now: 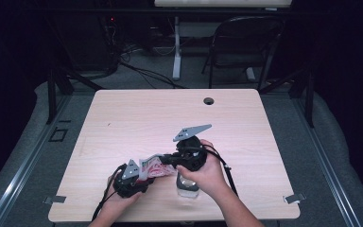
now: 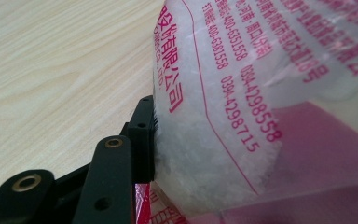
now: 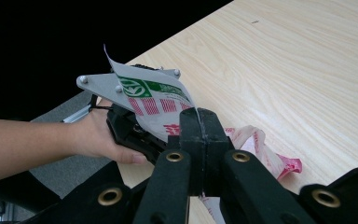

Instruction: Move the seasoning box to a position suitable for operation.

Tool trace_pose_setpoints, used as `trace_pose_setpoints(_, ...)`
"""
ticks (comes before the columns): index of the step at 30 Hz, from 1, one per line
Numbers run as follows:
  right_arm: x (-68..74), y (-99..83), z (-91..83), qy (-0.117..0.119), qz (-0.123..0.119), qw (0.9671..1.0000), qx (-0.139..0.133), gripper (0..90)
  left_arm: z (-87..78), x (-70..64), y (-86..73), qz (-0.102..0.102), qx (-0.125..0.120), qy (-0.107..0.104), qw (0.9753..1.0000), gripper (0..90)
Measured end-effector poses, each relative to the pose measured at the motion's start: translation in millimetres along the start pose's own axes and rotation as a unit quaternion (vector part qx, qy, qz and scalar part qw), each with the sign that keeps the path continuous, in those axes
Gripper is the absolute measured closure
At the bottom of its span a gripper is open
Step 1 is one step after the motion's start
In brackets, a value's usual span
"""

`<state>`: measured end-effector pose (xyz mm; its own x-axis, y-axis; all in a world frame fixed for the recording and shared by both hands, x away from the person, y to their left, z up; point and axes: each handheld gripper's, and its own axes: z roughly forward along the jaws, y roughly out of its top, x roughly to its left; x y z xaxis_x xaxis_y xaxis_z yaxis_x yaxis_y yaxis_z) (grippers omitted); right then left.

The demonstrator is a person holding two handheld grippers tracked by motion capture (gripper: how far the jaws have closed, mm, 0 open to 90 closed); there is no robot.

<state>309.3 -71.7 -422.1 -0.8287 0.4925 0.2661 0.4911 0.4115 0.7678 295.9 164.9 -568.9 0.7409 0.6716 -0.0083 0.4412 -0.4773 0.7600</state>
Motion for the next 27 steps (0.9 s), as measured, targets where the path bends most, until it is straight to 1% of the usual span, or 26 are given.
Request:
trace_pose_setpoints(4, -0.2, -1.2, -1.0, 0.003, 0.004, 1.0000, -0.004, 89.1, -1.3, -1.4, 1.5, 0.004, -0.001, 0.010, 0.9999, 57.4)
trace_pose_setpoints(9, -1.9, -4.1, -6.9, 0.003, 0.005, 0.9999, -0.011, 77.7, -2.1, -1.9, 2.2, 0.006, -0.002, 0.018, 0.9998, 57.4)
trace_pose_setpoints(11, -1.7, -6.7, -11.7, -0.001, 0.001, 0.9998, -0.020, 71.7, -2.2, -1.5, 2.2, 0.006, -0.002, 0.019, 0.9998, 57.5)
trace_pose_setpoints(13, -1.6, -9.9, -17.9, -0.008, -0.003, 0.9996, -0.029, 69.3, -2.4, -1.5, 2.3, 0.005, -0.004, 0.023, 0.9997, 57.5)
trace_pose_setpoints(17, -4.3, -17.9, -31.9, -0.017, 0.002, 0.9988, -0.047, 66.1, -2.8, -1.8, 3.1, 0.006, -0.007, 0.031, 0.9995, 57.6)
trace_pose_setpoints(18, -5.4, -21.1, -36.3, -0.022, 0.006, 0.9982, -0.055, 66.0, -2.9, -1.7, 3.3, 0.006, -0.008, 0.032, 0.9994, 57.6)
trace_pose_setpoints(19, -6.5, -23.0, -39.2, -0.025, 0.007, 0.9980, -0.058, 65.9, -3.0, -1.7, 3.6, 0.005, -0.010, 0.034, 0.9993, 57.6)
trace_pose_setpoints(23, -14.6, -34.3, -53.1, -0.035, 0.024, 0.9964, -0.073, 66.0, -4.6, -1.6, 6.2, 0.008, -0.017, 0.048, 0.9987, 57.6)
trace_pose_setpoints(26, -20.2, -42.0, -59.0, -0.039, 0.041, 0.9955, -0.076, 66.0, -6.2, -1.4, 8.8, 0.013, -0.028, 0.057, 0.9979, 57.6)
trace_pose_setpoints(27, -22.3, -44.8, -60.8, -0.045, 0.043, 0.9954, -0.073, 65.5, -6.5, -1.5, 9.5, 0.015, -0.030, 0.059, 0.9977, 57.6)
